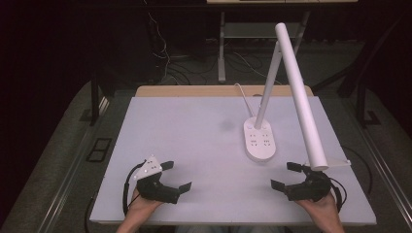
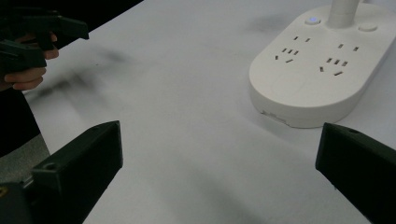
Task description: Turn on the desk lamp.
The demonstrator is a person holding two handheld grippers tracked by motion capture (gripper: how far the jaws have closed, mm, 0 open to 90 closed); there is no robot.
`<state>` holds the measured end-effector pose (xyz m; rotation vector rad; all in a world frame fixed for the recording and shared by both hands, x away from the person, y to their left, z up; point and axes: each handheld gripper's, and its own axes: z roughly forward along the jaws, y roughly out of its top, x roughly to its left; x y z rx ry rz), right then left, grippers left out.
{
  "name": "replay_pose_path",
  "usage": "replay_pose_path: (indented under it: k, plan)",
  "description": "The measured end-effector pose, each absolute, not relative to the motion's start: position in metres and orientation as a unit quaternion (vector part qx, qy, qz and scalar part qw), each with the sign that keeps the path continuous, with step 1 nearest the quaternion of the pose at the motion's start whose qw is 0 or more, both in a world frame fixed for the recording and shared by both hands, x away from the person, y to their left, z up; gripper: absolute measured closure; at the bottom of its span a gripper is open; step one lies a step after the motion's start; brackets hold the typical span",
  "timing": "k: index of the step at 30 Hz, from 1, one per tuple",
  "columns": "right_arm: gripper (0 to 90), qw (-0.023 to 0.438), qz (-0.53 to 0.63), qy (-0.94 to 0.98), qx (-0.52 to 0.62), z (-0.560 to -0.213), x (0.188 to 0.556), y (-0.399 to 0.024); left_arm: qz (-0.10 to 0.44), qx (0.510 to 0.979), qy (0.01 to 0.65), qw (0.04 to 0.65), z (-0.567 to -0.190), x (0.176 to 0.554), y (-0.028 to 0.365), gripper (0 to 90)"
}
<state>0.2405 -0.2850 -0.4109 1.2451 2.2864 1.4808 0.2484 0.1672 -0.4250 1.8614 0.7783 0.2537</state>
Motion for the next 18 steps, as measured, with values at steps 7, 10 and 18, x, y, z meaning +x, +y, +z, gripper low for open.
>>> replay_pose_path:
  k: [7,10,18]
  plan:
    - [0.3,0.071,0.49,0.765,0.412,-0.4111,0.2394,-0.2849,0.105,0.778,0.325,0.527,-0.4255,0.2483,0.1665,0.3]
    - [0.3,0.072,0.489,0.766,0.412,-0.4107,0.2391,-0.2849,0.105,0.779,0.325,0.526,-0.4257,0.2484,0.1663,0.6]
    - [0.3,0.072,0.489,0.763,0.416,-0.4112,0.24,-0.2862,0.106,0.781,0.323,0.524,-0.426,0.248,0.1651,1.1]
